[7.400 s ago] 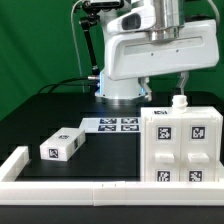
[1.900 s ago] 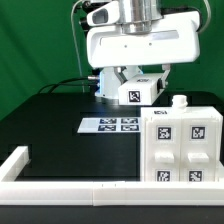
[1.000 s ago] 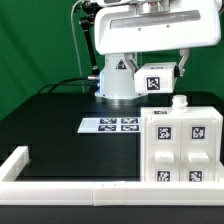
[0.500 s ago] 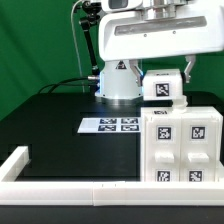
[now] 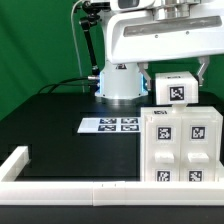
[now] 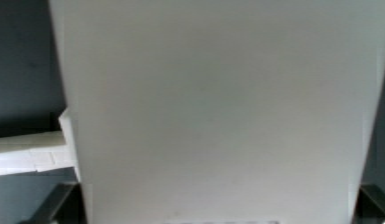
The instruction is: Assemble cabinet
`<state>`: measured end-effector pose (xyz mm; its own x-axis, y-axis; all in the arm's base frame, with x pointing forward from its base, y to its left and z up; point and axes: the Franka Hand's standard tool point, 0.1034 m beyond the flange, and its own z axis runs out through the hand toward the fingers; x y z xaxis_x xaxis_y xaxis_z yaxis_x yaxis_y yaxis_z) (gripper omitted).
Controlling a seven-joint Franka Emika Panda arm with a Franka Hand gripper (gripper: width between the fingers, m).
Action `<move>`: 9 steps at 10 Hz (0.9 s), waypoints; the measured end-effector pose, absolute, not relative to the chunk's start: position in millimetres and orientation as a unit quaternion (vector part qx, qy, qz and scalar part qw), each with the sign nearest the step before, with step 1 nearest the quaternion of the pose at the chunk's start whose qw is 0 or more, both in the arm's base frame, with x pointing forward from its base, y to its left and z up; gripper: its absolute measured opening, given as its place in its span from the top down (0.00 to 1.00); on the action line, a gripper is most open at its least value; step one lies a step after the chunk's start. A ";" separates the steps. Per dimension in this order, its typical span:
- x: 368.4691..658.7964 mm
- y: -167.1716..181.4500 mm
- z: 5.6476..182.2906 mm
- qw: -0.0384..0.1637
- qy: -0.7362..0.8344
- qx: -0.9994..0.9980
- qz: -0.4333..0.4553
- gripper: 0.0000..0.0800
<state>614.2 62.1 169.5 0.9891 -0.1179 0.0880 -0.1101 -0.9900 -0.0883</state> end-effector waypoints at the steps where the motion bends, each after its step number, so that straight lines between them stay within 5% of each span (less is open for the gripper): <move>1: 614.8 64.2 169.5 0.042 0.057 -0.996 -0.047 0.30; 9: 614.4 68.2 153.9 0.041 0.037 -0.998 -0.040 0.30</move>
Offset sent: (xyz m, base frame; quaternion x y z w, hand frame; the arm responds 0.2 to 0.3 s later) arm 0.0091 0.0060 -0.0068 0.0150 -0.0071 -0.0114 0.9998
